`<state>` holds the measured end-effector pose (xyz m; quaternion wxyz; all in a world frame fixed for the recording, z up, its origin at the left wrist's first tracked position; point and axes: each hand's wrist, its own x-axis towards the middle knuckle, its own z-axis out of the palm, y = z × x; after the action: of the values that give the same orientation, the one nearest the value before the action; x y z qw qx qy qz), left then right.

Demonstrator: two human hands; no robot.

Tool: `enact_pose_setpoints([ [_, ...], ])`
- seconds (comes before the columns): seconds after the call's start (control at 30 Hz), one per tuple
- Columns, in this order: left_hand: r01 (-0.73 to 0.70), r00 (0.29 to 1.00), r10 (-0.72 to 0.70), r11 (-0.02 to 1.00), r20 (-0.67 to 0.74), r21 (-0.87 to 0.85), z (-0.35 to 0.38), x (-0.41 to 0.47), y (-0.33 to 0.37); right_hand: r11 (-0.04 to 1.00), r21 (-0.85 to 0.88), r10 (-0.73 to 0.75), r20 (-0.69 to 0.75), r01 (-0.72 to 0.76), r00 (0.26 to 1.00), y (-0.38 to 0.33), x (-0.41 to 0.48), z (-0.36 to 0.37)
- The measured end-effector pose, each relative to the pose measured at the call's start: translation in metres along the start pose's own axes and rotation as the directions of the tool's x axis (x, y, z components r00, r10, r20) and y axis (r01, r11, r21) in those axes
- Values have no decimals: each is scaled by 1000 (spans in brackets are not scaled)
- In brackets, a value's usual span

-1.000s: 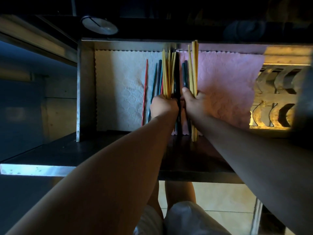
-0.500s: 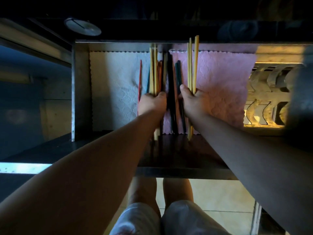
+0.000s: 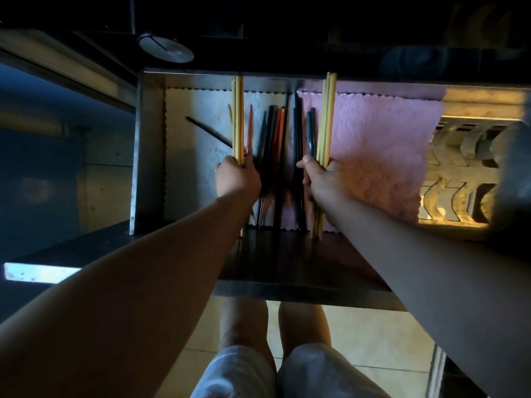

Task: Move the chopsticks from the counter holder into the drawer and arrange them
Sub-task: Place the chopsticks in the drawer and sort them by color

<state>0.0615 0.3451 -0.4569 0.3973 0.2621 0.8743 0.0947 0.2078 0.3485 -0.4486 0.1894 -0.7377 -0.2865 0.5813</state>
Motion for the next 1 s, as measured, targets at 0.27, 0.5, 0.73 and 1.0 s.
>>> enact_pose_setpoints([
  [0.27, 91, 995, -96, 988, -37, -121, 1, 3, 2, 1000, 5, 6, -78, -6, 997, -3, 2, 8],
  [0.5, 235, 962, -267, 920, -61, -314, 5, 2, 3, 996, 80, 40, -110, -31, 993, -3, 0, 5],
  [0.73, 143, 988, -155, 936, -13, -322, 18, -12, 19, 997, 71, 26, -136, -16, 990, -5, -2, -1],
  [1.0, 156, 983, -115, 933, 140, -326, 29, -13, 24, 997, 80, 31, -157, -19, 987, 0, 2, -1],
])
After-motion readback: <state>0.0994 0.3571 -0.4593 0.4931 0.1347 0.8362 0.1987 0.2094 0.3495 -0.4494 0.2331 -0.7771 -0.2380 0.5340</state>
